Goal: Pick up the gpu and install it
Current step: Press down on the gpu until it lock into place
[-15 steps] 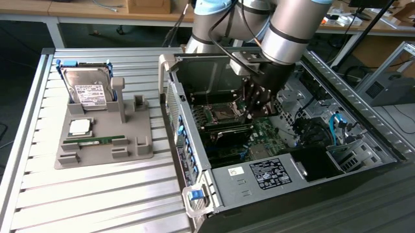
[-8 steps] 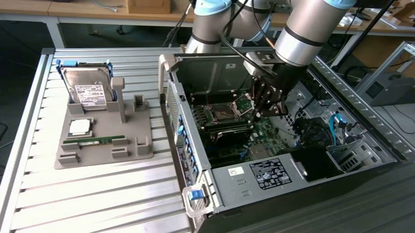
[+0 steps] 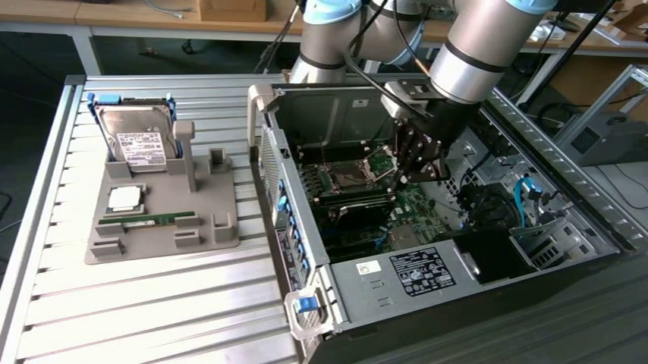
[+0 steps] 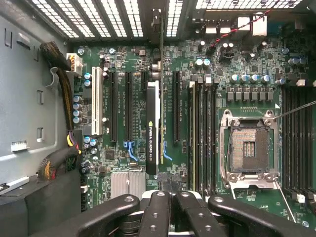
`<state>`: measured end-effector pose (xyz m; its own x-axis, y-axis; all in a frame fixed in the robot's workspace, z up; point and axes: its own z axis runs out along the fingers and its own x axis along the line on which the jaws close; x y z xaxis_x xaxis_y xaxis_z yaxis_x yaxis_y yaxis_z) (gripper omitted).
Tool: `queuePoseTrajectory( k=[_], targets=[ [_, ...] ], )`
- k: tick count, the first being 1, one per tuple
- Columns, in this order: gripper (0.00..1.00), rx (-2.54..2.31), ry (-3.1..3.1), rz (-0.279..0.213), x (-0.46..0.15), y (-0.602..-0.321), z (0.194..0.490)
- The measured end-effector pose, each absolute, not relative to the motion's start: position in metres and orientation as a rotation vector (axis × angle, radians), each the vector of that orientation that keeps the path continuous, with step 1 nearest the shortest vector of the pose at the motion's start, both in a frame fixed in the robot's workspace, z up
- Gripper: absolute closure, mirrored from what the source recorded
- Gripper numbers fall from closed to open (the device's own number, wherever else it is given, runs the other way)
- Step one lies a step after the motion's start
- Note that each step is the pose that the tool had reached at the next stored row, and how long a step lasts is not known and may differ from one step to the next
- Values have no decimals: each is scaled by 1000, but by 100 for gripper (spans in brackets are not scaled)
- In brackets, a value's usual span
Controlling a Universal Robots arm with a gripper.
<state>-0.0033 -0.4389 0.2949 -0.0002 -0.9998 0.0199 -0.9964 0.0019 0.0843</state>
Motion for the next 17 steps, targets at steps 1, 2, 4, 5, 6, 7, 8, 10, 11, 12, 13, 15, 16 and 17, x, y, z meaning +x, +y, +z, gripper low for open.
queuePoseTrajectory(
  k=[1, 2, 4, 5, 6, 7, 8, 10, 11, 12, 13, 15, 16, 17],
  targets=[
    [89, 2168, -2170, -70, -3, -439, 295],
    [89, 2167, -2170, -70, -6, -439, 295],
    [89, 2168, -2170, -69, -23, -439, 294],
    [89, 2168, -2170, -69, -28, -439, 294],
    [89, 2168, -2170, -69, -32, -439, 294],
    [89, 2168, -2170, -69, -36, -439, 294],
    [89, 2168, -2170, -69, -41, -439, 293],
    [89, 2168, -2170, -68, -50, -439, 292],
    [89, 2168, -2170, -68, -57, -439, 291],
    [89, 2168, -2171, -68, -62, -439, 290],
    [89, 2168, -2171, -68, -67, -439, 290],
    [89, 2168, -2171, -68, -76, -439, 288],
    [89, 2168, -2171, -68, -80, -439, 287],
    [89, 2168, -2171, -68, -83, -439, 286]
  ],
)
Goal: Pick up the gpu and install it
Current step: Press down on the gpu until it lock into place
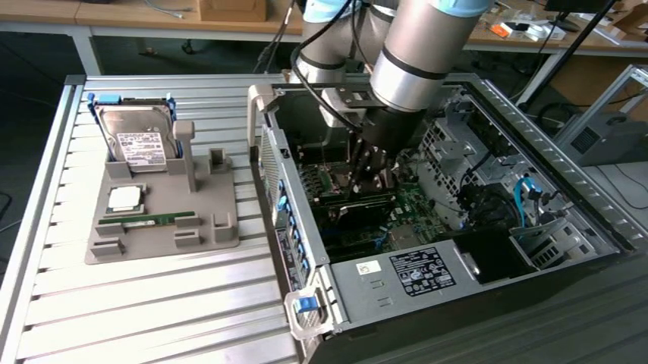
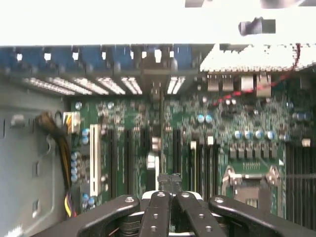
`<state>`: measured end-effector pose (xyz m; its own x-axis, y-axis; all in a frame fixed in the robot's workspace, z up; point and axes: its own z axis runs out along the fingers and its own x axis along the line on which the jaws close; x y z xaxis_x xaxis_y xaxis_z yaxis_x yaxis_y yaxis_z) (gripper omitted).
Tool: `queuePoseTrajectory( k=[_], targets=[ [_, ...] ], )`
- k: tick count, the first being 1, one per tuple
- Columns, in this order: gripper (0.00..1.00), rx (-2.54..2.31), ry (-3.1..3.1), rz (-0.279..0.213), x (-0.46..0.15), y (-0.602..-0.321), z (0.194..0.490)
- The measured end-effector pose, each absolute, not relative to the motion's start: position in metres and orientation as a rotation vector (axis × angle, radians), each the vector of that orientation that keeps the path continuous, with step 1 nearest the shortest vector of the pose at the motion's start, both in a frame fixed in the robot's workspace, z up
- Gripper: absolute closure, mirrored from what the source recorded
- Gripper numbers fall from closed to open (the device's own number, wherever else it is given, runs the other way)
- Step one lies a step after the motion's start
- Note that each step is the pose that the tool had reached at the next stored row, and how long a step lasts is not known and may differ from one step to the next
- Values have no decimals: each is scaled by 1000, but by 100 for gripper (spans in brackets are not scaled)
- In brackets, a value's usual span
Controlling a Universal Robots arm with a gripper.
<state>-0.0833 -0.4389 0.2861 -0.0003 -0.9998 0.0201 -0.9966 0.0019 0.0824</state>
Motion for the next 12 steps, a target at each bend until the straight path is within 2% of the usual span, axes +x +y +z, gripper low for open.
queuePoseTrajectory(
  k=[12],
  targets=[
    [89, 2168, -2170, -67, -104, -441, 275]
  ],
)
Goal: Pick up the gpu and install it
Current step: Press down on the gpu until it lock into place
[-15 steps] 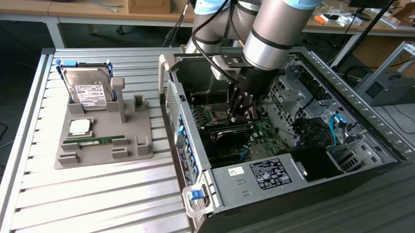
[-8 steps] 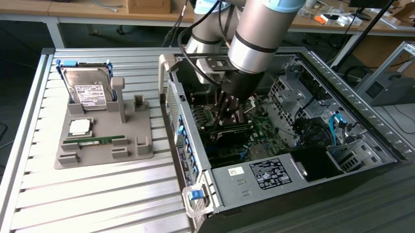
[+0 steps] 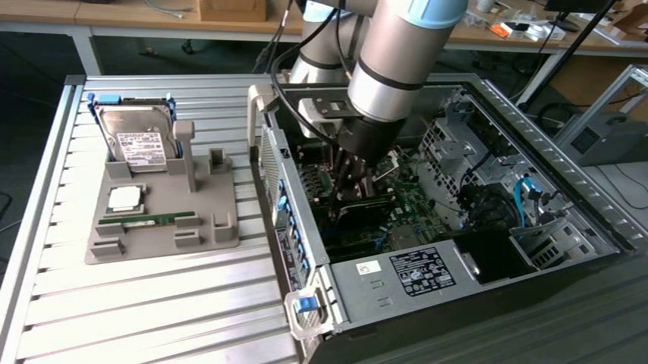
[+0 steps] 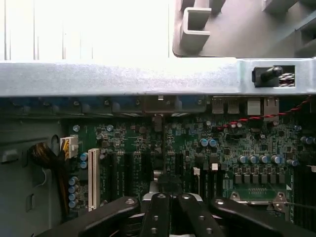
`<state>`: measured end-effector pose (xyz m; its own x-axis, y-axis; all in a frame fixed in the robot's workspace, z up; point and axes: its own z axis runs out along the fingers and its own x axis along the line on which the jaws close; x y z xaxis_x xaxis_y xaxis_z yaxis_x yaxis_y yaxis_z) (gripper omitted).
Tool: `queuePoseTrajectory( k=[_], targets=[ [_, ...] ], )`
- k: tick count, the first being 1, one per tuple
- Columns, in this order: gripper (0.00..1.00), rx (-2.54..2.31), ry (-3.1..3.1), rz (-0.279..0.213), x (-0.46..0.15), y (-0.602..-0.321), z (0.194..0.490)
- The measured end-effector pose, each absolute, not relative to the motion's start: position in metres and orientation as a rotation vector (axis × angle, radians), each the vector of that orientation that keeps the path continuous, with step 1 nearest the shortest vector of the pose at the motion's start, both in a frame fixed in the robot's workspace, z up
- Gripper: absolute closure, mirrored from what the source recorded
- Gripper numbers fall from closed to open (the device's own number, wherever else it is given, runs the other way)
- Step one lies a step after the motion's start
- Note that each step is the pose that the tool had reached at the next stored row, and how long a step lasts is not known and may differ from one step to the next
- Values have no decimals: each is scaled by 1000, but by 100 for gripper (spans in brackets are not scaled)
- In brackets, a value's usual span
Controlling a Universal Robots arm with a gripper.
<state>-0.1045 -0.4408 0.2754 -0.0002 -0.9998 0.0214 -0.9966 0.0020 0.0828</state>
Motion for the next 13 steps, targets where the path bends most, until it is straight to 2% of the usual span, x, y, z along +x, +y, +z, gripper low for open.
queuePoseTrajectory(
  k=[10, 13],
  targets=[
    [89, 2167, -2170, -66, -107, -443, 269],
    [89, 2168, -2171, -66, -107, -443, 282]
  ],
)
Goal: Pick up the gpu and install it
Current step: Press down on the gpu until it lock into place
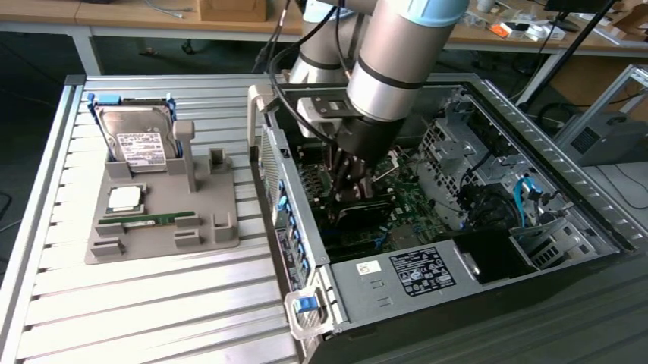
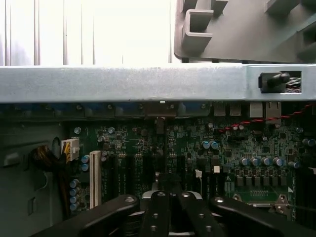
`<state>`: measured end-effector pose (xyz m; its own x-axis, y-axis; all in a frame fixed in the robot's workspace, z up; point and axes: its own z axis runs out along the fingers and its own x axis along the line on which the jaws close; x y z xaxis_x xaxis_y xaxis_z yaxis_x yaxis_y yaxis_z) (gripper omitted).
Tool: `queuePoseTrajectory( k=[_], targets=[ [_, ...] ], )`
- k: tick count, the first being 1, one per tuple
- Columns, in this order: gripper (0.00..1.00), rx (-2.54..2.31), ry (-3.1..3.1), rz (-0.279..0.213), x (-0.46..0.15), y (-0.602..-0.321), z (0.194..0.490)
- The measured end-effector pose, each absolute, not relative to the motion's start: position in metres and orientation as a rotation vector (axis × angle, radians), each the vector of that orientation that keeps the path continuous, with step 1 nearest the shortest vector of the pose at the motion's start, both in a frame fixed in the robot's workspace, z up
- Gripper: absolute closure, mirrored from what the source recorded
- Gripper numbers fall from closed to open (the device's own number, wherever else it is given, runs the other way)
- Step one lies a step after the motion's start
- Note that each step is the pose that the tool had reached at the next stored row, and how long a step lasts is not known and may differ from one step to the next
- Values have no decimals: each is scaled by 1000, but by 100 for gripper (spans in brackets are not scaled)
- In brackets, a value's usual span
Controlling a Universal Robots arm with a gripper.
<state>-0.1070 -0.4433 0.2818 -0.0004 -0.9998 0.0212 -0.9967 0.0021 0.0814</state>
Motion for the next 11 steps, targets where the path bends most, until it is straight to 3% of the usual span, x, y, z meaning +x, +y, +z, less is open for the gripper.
queuePoseTrajectory(
  k=[11],
  targets=[
    [89, 2162, -2164, -77, -64, -443, 285]
  ],
)
